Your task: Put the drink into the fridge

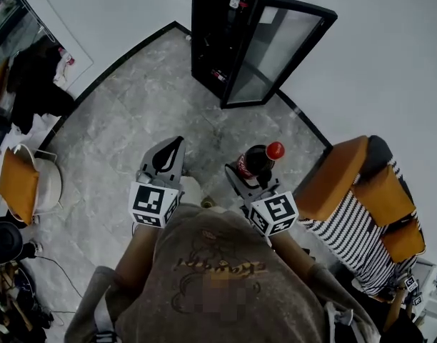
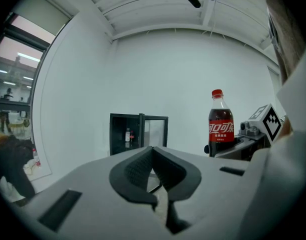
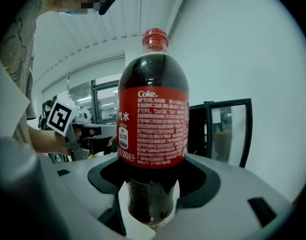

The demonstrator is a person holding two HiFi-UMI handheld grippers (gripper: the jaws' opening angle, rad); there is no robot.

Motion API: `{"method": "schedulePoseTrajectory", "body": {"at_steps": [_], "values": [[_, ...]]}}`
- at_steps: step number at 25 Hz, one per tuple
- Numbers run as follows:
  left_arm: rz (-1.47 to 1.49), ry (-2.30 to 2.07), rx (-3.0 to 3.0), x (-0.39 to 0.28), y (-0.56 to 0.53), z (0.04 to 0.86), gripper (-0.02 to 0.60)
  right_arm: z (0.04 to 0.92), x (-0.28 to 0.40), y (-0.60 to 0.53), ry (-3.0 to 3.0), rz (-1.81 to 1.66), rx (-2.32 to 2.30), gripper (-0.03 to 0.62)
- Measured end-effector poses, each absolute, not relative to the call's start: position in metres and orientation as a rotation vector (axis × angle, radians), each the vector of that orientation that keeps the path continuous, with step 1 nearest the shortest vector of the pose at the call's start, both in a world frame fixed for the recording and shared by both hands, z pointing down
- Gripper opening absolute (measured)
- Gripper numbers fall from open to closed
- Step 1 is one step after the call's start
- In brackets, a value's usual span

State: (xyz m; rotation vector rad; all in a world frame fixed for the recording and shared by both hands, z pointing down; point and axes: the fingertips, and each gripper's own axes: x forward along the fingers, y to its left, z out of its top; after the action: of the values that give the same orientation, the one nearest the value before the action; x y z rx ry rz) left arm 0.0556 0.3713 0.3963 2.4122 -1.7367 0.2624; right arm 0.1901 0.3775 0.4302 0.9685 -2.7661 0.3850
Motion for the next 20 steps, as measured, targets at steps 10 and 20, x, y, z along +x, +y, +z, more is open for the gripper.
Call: {"method": "schedulePoseTrajectory", "body": {"at_steps": [10, 20], "values": [[0.263, -1.693, 2.433, 0.049, 0.318, 0.405, 0.005, 0.432, 0.174, 0.328, -2.766, 0.364, 0.982, 0.293], [0.269, -1.65, 2.457, 0.02, 0.248, 0.401, 0.005, 0.429, 0.143, 0.264, -2.764, 0.388, 1.003, 0.293]]}}
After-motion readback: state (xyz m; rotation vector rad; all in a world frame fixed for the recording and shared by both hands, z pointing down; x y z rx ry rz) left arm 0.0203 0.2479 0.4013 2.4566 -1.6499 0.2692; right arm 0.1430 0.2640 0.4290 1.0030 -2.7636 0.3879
